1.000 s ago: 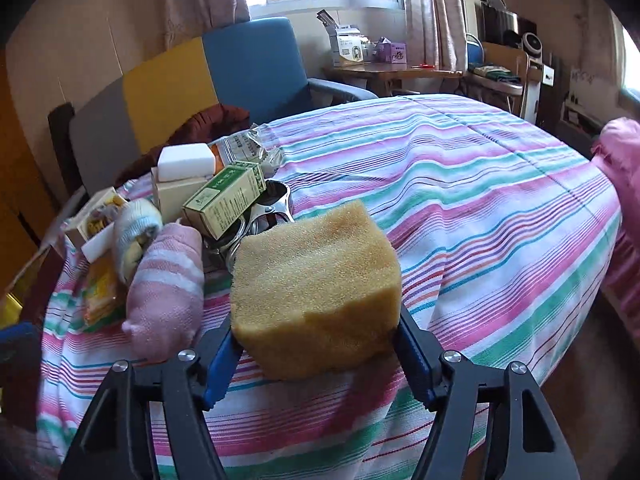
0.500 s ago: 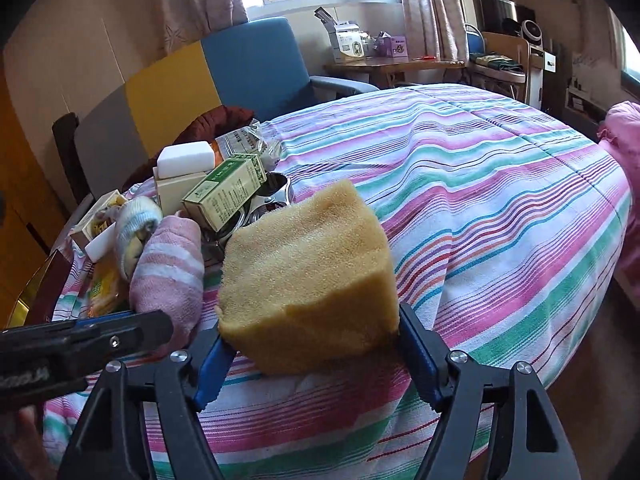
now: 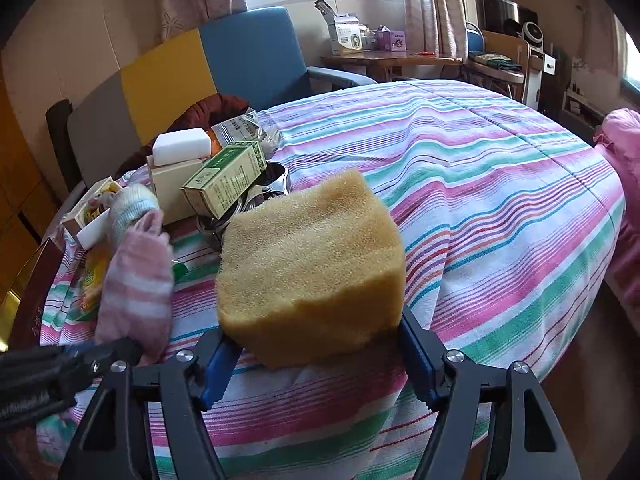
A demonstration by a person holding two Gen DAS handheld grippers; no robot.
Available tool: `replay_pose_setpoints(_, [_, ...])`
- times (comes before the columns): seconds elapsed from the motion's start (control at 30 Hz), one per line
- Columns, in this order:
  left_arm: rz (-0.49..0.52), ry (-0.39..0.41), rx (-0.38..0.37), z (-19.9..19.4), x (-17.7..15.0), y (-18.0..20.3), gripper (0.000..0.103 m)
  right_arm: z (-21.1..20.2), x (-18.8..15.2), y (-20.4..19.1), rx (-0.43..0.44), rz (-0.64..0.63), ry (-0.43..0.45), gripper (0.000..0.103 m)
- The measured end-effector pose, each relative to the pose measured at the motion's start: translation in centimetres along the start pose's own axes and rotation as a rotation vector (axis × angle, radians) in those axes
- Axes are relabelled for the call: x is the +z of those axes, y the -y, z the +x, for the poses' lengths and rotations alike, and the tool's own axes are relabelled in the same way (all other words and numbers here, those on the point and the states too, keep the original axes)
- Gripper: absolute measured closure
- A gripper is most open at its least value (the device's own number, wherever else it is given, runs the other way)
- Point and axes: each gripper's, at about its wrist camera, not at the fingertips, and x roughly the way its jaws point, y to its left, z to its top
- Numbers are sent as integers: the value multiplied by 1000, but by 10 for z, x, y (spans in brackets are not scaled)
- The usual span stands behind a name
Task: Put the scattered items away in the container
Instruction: 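Carry the sponge and sock over the gold tray with both tools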
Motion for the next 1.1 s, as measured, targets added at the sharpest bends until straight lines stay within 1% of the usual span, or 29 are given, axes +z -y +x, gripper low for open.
replay_pose_setpoints(0.1, [-27, 9, 7, -17, -18, -16, 91, -7, -3, -3, 44, 35, -17, 33])
replay_pose_setpoints(0.17, [-58, 17, 10, -25, -29, -29, 91, -11, -7, -11, 76, 37, -34, 34])
replay_pose_setpoints(0.3, [-110, 40, 19, -42, -48, -51, 91, -17, -21, -41, 114, -27, -54, 34])
replay_pose_setpoints(0.47, [-102, 82, 52, -61, -61, -61, 91, -23, -42, -84, 183, -119, -88, 34])
replay_pose_setpoints(0.5, [-98, 90, 62, -65, -63, -63, 89, -25, -45, -92, 190, -136, -90, 34])
replay_pose_setpoints(0.57, [-98, 117, 68, -71, -62, -63, 84, -28, -49, -100, 188, -155, -91, 30])
replay_pose_setpoints(0.6, [-97, 133, 66, -75, -60, -62, 75, -29, -50, -101, 188, -159, -92, 30])
replay_pose_setpoints(0.63, [-95, 143, 72, -78, -59, -61, 65, -30, -51, -102, 192, -159, -92, 26])
replay_pose_setpoints(0.67, [-88, 150, 83, -79, -57, -60, 60, -31, -50, -102, 187, -158, -91, 21])
replay_pose_setpoints(0.7, [-77, 153, 93, -80, -55, -58, 53, -32, -49, -101, 175, -156, -88, 19])
replay_pose_setpoints(0.73, [-65, 152, 95, -78, -51, -54, 51, -34, -47, -98, 172, -151, -82, 17])
replay_pose_setpoints(0.83, [-53, 115, 89, -70, -38, -49, 51, -40, -36, -92, 185, -145, -61, 17])
replay_pose_setpoints(0.97, [-49, 24, 94, -46, -22, -47, 51, -39, -25, -95, 182, -180, -50, 17])
replay_pose_setpoints(1.03, [-51, 4, 102, -36, -17, -49, 56, -37, -22, -99, 185, -196, -53, 21])
replay_pose_setpoints(1.07, [-57, 9, 97, -34, -17, -50, 59, -36, -20, -101, 187, -202, -59, 25])
replay_pose_setpoints(1.1, [-60, 15, 95, -33, -17, -52, 67, -35, -19, -102, 192, -205, -63, 27])
